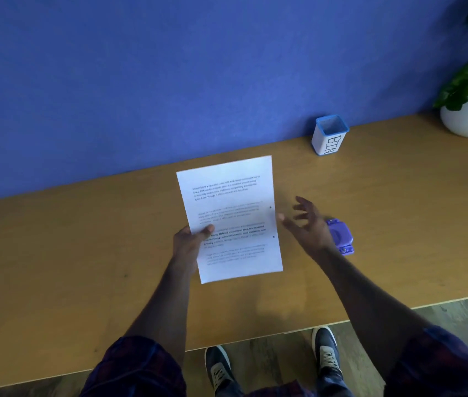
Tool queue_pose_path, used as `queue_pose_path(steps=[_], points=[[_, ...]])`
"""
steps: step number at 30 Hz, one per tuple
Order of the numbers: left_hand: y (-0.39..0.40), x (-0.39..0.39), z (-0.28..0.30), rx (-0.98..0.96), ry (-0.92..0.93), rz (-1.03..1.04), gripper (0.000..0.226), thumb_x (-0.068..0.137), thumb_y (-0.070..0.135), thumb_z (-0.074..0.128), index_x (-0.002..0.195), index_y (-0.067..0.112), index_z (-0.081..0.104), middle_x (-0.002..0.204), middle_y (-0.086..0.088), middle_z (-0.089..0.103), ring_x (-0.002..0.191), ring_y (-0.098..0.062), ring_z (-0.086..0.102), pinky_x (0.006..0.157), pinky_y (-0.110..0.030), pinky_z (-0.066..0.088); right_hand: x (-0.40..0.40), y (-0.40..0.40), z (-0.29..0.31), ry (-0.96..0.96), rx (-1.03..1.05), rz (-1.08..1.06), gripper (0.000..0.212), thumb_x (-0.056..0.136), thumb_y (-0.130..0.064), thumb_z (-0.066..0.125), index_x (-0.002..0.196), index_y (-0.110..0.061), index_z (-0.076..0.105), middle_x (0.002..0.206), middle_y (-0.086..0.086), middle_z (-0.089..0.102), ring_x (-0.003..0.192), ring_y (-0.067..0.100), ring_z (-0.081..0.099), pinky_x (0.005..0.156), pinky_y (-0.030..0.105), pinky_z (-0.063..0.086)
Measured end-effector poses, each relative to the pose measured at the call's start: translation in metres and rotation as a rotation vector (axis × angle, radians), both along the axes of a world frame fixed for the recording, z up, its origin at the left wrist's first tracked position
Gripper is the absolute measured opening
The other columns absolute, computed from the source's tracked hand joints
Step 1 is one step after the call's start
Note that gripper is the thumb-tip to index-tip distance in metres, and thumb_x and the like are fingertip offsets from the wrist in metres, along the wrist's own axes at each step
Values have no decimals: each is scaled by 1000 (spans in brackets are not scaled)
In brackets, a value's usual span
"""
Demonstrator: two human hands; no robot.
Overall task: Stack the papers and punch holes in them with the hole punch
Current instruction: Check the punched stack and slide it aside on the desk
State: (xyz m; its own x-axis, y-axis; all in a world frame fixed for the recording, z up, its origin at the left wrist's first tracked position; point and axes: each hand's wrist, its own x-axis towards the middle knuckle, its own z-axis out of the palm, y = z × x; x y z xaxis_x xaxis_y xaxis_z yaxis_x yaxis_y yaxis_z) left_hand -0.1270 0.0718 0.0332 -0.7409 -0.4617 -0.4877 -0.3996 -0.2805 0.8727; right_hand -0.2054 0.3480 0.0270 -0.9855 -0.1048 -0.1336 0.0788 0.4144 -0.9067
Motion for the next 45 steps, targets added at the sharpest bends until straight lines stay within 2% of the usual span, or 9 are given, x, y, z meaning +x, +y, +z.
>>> queue_pose_path(steps=[4, 9, 12, 17, 25, 32, 37, 42, 45], points=[[-1, -12, 22, 48, 133, -26, 23, 82, 2, 81, 104, 8, 78, 105, -7, 80, 99, -26, 77, 80, -35, 62, -4, -38, 33, -41, -373, 256, 34, 96, -25, 65, 128, -14, 61, 118, -1, 72, 107, 14, 69, 85, 28, 58], [-5, -11, 31, 94, 241, 23, 26, 83, -1, 79, 107, 10, 78, 118, -14, 76, 116, -36, 70, 102, -50, 54, -1, -44, 29, -99, -483, 206, 22, 95, -19, 66, 110, -3, 72, 107, 9, 76, 92, 16, 71, 78, 32, 59], [-7, -6, 37, 126, 312, 24, 27, 86, -3, 74, 106, 15, 79, 118, -9, 76, 114, -28, 71, 102, -46, 54, 2, -37, 10, -165, -353, 199, 29, 89, -29, 74, 100, -1, 72, 95, 21, 74, 80, 15, 63, 73, 37, 50], [-10, 1, 45, 104, 321, -62, 26, 90, -5, 67, 103, 15, 79, 110, -6, 79, 103, -22, 75, 82, -34, 60, 9, -24, -17, -238, 23, 257, 52, 74, -52, 73, 98, -6, 72, 66, 2, 60, 61, 8, 41, 60, 27, 33], [-21, 13, 48, -39, 288, -139, 31, 85, -5, 73, 98, 22, 83, 107, -2, 80, 101, -19, 75, 91, -36, 58, 2, -38, 36, 10, -286, 144, 12, 87, -15, 76, 91, -26, 78, 82, -16, 78, 77, 1, 70, 71, 20, 55], [-21, 33, 30, -234, 72, -164, 27, 81, 12, 85, 79, 38, 82, 86, 18, 79, 82, 2, 73, 92, -35, 55, 14, -37, 4, 3, 37, 202, 13, 87, -25, 74, 95, -16, 79, 82, 12, 76, 71, 3, 52, 59, 27, 40], [-24, 41, 26, -280, 42, -157, 45, 77, 12, 88, 118, 21, 72, 114, 7, 76, 106, -9, 70, 89, -28, 54, 30, -40, -7, 82, 78, 185, 14, 87, -27, 73, 93, -15, 77, 78, 20, 70, 63, 3, 46, 54, 29, 40], [-24, 45, 21, -313, -66, -225, 18, 81, 11, 85, 81, 26, 75, 70, 17, 76, 68, 7, 69, 72, -19, 50, 37, -40, -13, 78, 178, 212, 12, 86, -26, 74, 92, -16, 79, 80, 8, 76, 72, 20, 68, 61, 35, 49], [-26, 51, 19, -323, -83, -292, 12, 83, 6, 82, 88, 16, 78, 66, 19, 75, 65, 10, 68, 72, -18, 50, 42, -36, -24, 32, 331, 288, 16, 85, -25, 75, 96, -14, 79, 93, 9, 78, 84, 25, 70, 64, 28, 44]])
